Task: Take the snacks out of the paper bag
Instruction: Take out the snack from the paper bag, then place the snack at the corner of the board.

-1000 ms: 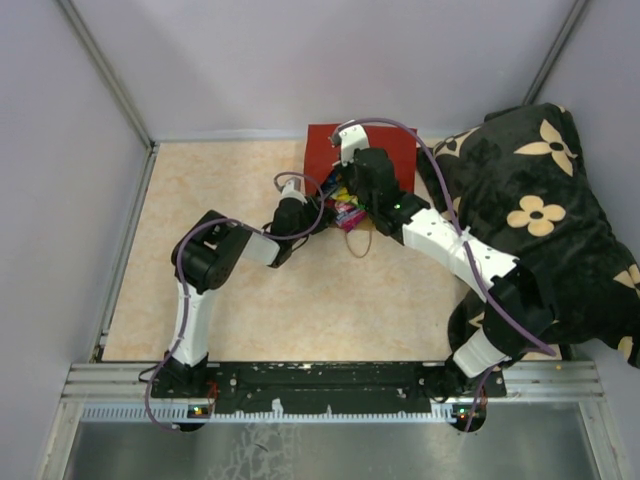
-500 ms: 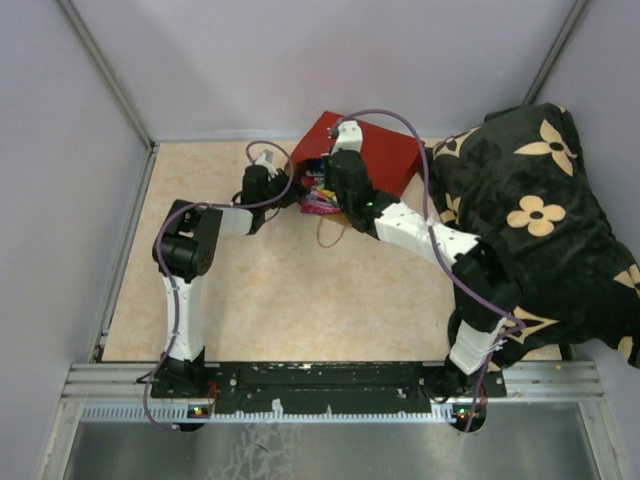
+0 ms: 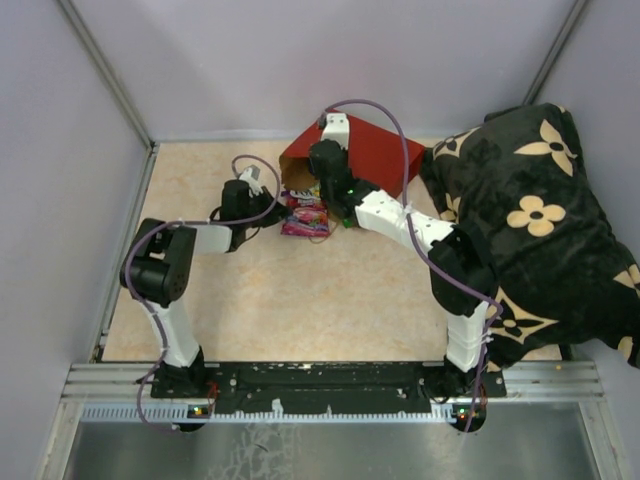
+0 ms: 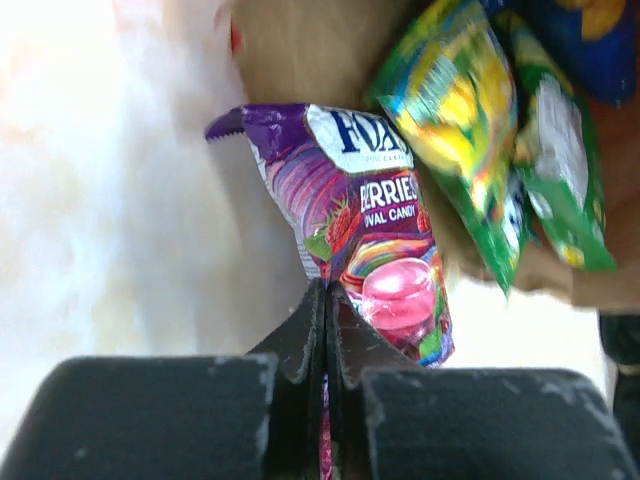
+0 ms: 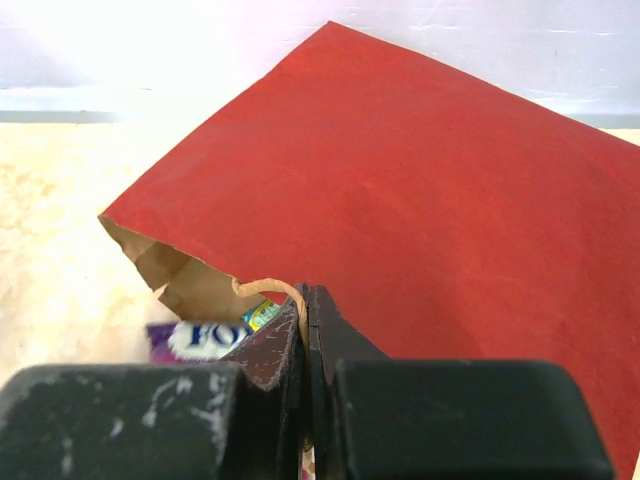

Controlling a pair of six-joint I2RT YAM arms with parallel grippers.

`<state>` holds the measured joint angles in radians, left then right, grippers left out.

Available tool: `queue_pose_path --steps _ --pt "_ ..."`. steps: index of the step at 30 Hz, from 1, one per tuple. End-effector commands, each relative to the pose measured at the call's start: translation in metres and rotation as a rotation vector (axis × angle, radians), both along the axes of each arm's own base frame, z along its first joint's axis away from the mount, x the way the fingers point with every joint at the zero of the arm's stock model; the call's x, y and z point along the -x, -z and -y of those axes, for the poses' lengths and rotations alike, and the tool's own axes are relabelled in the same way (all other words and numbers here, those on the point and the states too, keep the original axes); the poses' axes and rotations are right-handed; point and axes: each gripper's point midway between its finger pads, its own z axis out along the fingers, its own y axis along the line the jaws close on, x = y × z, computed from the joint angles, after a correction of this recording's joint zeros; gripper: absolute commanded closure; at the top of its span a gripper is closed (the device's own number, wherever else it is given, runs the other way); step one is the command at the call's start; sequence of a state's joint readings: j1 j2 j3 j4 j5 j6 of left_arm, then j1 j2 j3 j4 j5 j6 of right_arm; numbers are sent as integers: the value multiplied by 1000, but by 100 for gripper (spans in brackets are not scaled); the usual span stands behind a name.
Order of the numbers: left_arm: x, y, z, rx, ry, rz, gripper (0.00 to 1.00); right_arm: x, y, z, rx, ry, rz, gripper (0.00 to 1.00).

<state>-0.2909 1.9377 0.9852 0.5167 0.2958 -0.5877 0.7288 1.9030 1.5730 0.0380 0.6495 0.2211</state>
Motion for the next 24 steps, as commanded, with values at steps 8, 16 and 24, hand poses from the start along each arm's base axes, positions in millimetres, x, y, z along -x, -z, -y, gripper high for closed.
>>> queue_pose_path --steps 8,16,24 --pt "65 -24 -84 -215 -206 32 100 -12 -36 15 -59 -4 53 93" --pt "31 -12 -183 -720 -414 -99 73 -2 -63 13 -26 -90 73 11" --pt "35 -32 -150 -716 -380 -104 0 36 -110 50 -97 -79 146 1"
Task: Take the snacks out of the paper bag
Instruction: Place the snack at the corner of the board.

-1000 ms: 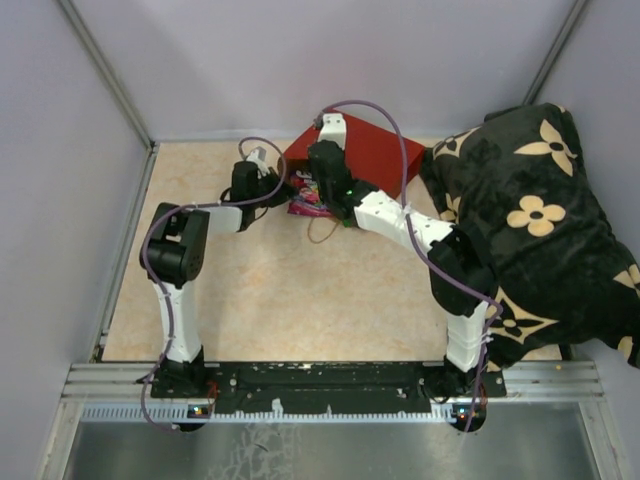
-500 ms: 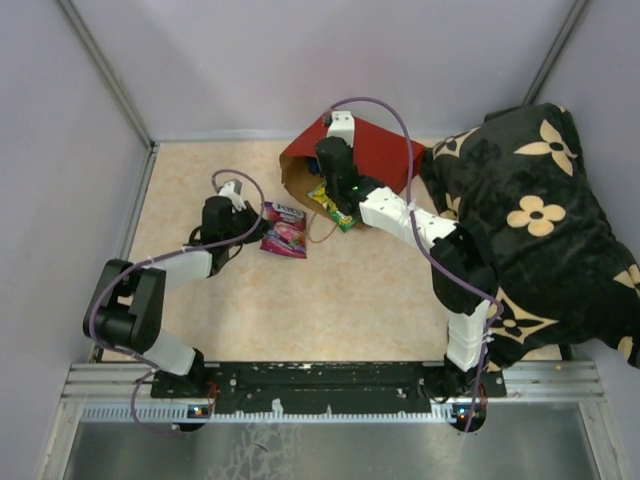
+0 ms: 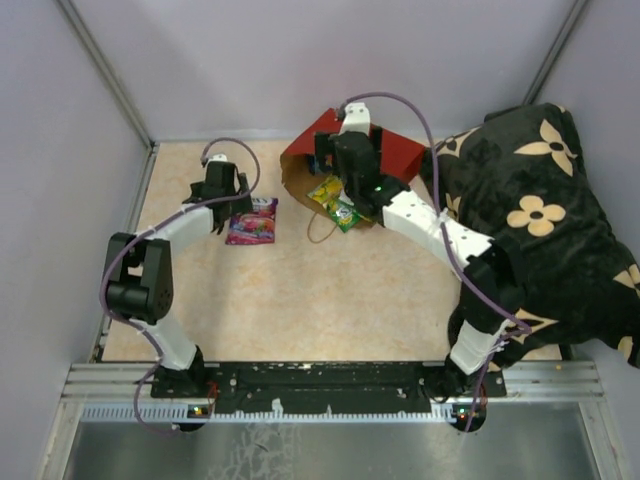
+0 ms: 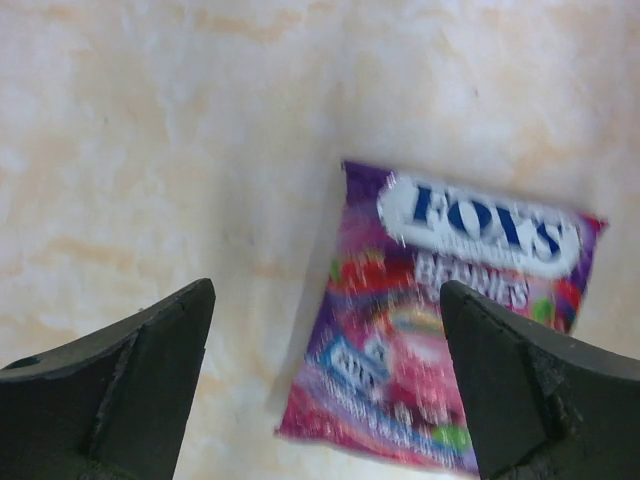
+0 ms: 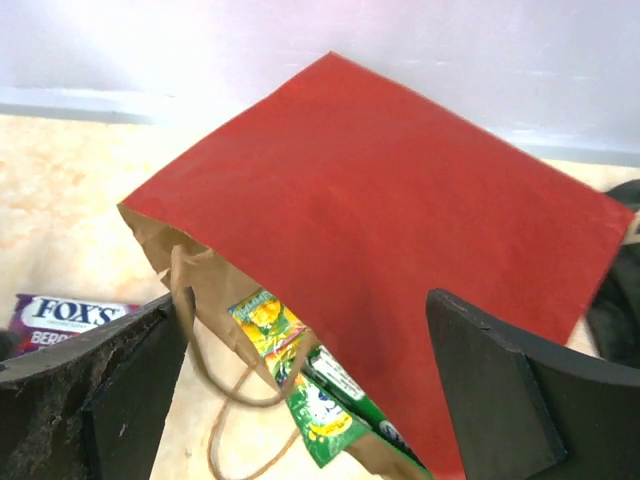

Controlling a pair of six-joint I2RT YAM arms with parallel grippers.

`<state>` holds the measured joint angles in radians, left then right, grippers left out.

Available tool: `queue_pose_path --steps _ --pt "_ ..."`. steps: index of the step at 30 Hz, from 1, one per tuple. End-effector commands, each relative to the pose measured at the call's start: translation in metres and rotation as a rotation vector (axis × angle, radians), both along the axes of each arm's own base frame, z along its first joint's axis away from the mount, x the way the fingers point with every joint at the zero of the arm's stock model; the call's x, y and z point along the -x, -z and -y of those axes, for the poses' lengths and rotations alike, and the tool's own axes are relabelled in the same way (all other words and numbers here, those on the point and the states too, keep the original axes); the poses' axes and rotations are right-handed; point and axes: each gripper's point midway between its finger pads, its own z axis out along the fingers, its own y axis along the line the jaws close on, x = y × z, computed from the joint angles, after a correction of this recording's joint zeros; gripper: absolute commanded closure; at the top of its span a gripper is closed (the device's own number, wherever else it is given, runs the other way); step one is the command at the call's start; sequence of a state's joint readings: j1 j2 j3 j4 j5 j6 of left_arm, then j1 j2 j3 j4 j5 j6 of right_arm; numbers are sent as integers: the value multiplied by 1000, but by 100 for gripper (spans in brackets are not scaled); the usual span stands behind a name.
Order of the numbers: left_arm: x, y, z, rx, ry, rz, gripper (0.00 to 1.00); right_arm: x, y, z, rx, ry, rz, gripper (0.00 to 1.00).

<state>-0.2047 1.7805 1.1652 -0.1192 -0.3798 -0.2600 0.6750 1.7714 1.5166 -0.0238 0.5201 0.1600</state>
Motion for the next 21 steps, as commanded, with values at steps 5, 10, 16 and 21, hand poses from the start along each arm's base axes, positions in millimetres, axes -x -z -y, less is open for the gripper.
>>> queue_pose_path --steps 5,10,16,21 --pt "82 13 81 92 316 63 0 52 -97 52 -135 23 178 1" --pt "79 34 79 78 282 20 0 85 -94 74 -226 17 198 1" --pt "49 28 88 64 273 1 0 95 -77 75 -223 -5 163 1" --pt "32 25 93 58 276 -4 0 98 -65 77 -195 -7 137 1"
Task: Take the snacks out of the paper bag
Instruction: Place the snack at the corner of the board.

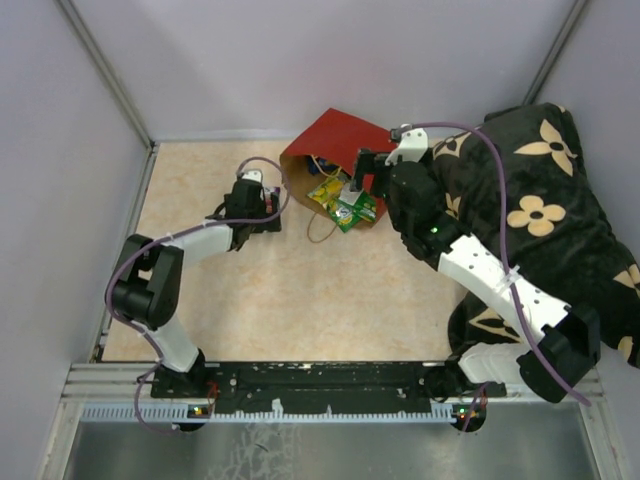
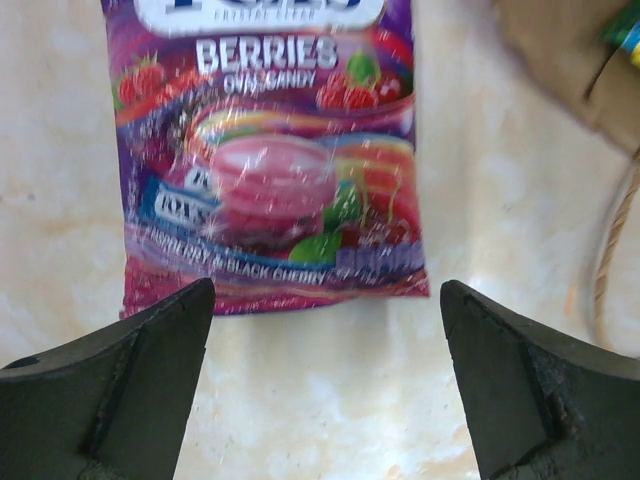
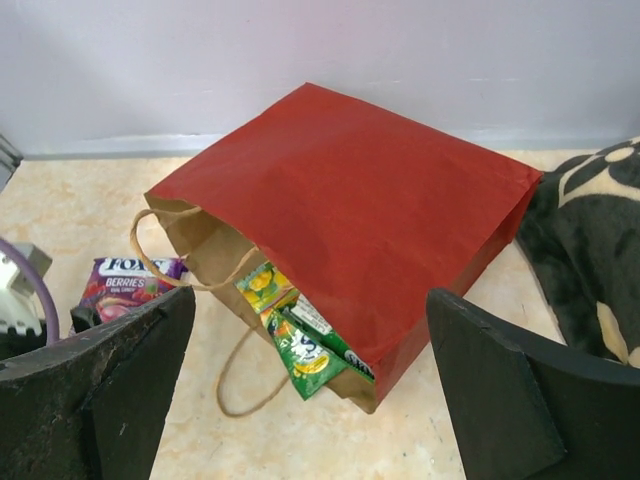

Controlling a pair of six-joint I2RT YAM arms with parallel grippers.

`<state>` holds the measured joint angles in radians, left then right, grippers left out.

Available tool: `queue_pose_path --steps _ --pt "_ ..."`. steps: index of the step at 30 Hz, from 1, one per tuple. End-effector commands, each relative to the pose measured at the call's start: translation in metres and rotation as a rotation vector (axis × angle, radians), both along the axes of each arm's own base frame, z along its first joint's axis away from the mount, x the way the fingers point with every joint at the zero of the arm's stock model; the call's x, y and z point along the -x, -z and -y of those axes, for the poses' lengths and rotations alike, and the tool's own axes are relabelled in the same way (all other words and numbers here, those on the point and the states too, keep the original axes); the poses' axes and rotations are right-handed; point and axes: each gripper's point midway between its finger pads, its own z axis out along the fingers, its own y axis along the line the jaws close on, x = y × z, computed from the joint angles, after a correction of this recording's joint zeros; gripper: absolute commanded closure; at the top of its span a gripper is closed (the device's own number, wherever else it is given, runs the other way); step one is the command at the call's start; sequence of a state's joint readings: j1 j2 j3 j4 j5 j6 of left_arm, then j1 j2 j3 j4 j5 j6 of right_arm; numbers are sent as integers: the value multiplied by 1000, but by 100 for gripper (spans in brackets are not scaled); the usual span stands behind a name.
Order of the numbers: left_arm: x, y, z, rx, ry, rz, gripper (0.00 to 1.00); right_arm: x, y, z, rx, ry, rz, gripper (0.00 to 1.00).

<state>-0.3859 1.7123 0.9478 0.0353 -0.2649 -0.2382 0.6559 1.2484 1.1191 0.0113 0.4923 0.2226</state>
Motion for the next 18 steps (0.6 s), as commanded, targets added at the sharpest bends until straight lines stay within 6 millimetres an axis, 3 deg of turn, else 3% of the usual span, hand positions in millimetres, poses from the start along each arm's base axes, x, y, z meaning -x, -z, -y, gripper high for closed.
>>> queue_pose_path --steps 1,10,18 --pt "-18 -5 3 -6 -10 1 0 5 -5 2 -30 -8 26 1" --pt "-32 30 -28 99 -76 -84 0 19 6 12 -27 -18 20 1" --pt "-51 26 -58 26 -157 -137 0 29 8 17 -45 -32 21 1"
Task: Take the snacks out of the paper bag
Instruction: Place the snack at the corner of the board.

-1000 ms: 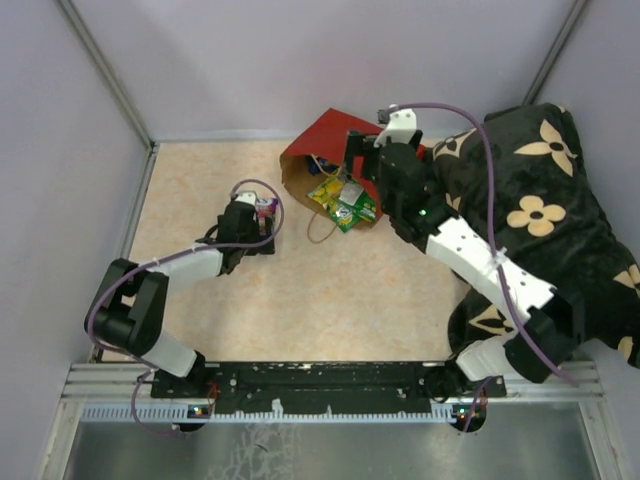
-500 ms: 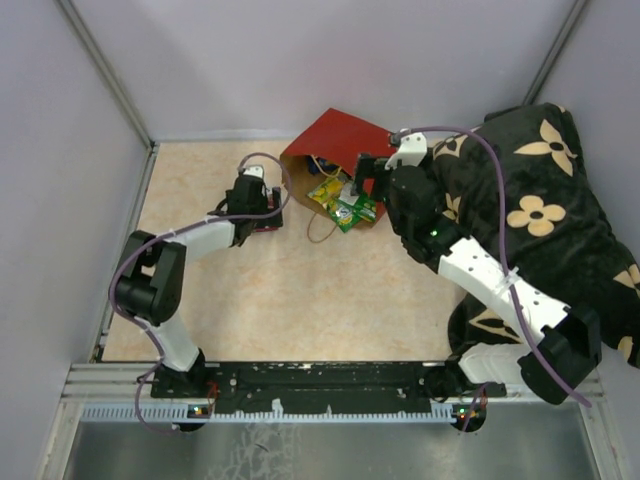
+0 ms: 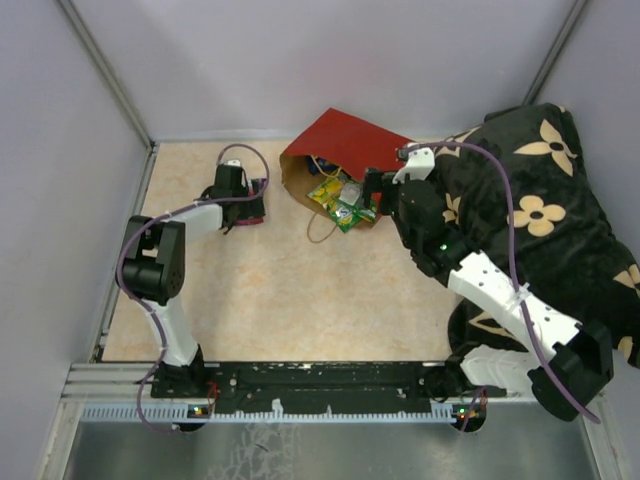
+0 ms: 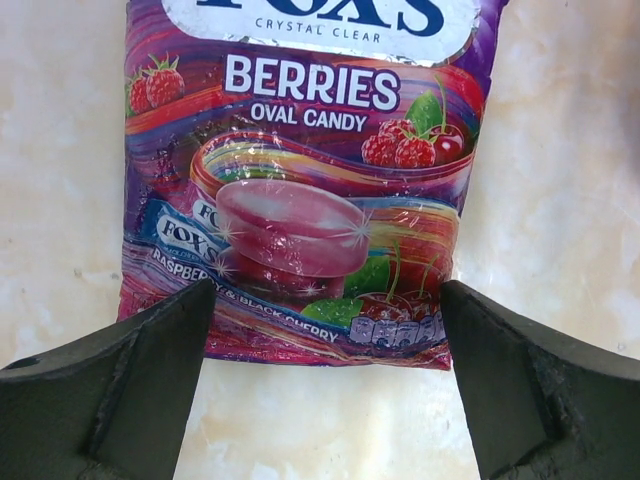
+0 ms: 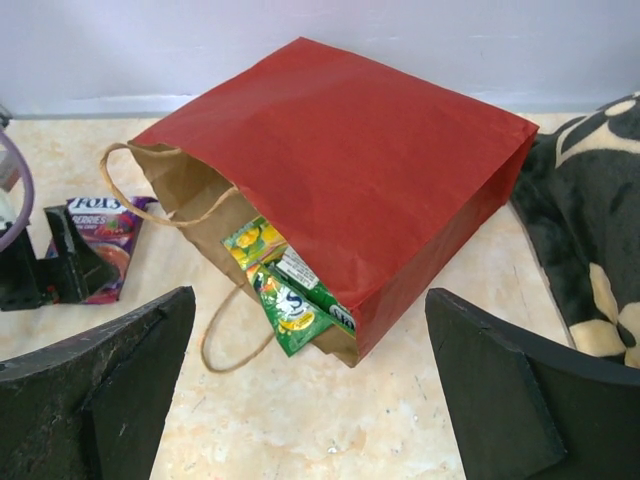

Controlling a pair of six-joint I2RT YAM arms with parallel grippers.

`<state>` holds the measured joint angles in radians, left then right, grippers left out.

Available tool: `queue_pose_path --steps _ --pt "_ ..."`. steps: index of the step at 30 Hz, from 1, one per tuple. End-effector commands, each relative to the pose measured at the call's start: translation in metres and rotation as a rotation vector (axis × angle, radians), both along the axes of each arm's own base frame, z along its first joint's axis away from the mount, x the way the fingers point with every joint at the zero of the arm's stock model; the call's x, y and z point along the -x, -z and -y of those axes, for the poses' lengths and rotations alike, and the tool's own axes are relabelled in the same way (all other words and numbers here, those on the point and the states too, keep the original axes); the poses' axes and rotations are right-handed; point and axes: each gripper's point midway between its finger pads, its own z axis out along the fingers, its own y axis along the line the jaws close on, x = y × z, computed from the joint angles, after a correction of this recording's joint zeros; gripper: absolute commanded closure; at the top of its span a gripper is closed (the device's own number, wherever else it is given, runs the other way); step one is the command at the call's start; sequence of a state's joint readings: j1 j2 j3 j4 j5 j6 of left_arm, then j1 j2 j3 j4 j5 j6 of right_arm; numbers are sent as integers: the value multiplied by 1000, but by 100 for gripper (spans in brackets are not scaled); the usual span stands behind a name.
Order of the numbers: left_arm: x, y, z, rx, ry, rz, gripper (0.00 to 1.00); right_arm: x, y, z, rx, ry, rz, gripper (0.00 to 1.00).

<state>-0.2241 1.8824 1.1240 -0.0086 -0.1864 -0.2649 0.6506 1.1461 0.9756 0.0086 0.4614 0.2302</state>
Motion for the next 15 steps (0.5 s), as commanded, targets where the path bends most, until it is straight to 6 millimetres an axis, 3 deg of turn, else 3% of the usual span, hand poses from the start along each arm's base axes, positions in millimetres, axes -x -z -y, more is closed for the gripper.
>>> queue_pose_path --steps 1,10,15 --pt "-4 11 -19 -30 -46 -98 0 8 -24 4 -69 -10 61 1" --pt "-50 2 -58 -133 -68 -132 0 18 -19 2 -95 -48 50 1" --pt "-70 -5 -58 -121 -19 -63 0 23 -2 -3 -103 -80 11 1"
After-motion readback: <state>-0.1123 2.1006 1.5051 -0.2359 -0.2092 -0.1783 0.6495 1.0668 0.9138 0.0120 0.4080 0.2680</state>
